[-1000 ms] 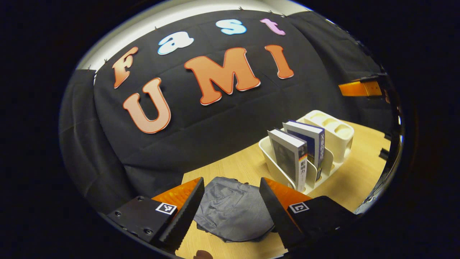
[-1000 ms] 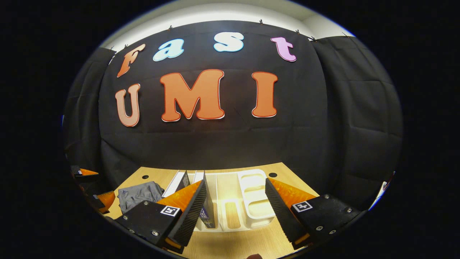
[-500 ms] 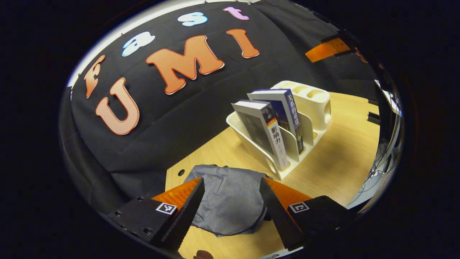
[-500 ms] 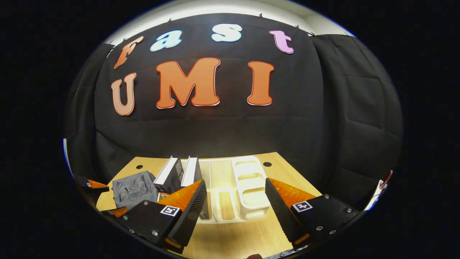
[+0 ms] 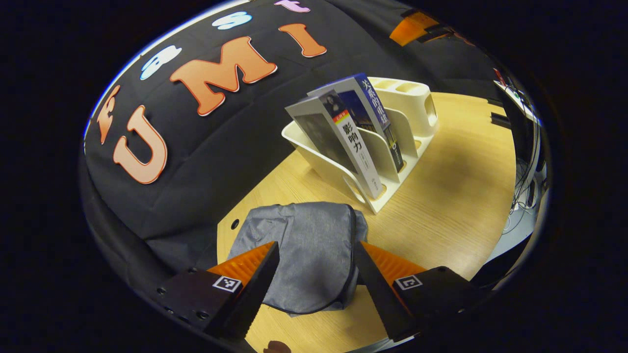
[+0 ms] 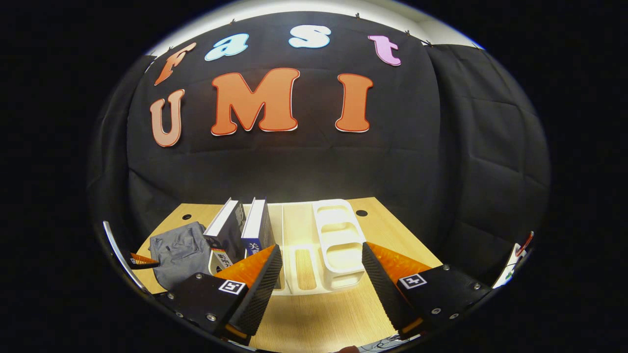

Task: Open the schoolbag, grab two books from the bookshelf and put them into the schoolbag.

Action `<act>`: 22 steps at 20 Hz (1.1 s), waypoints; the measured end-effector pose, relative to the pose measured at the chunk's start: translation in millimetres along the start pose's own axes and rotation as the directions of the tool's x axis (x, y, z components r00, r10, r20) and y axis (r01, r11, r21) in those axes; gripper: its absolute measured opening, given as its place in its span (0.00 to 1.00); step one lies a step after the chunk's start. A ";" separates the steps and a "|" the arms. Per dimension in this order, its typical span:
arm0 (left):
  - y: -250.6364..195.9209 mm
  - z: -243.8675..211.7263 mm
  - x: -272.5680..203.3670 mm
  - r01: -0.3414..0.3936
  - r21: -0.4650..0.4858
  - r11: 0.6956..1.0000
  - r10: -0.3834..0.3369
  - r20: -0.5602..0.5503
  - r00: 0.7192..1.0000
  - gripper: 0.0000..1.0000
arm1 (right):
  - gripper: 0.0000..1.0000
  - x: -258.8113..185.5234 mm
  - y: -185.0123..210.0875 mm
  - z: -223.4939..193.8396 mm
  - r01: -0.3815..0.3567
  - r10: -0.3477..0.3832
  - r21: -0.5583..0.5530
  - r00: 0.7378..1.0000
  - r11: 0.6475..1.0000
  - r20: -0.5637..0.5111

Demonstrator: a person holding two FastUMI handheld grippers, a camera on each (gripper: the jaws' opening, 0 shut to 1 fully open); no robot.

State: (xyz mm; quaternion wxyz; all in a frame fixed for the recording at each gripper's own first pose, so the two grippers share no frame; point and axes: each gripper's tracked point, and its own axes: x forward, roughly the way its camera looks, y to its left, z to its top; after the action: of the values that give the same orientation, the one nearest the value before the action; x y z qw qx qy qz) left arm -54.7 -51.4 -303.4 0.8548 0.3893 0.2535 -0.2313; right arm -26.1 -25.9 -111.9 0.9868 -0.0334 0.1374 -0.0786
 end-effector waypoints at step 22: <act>-11.7 -31.4 52.2 -0.049 0.034 0.998 0.053 -0.148 0.988 0.62 | 0.98 4.8 -20.2 -15.7 0.042 -0.040 0.036 0.997 0.998 -0.065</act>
State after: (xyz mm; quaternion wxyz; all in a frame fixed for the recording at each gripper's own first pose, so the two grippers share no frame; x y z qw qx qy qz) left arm -29.6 -44.0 -359.7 0.8332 0.4245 0.3032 -0.1834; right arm -28.8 -47.3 -126.5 0.9805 -0.0152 0.1669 -0.1023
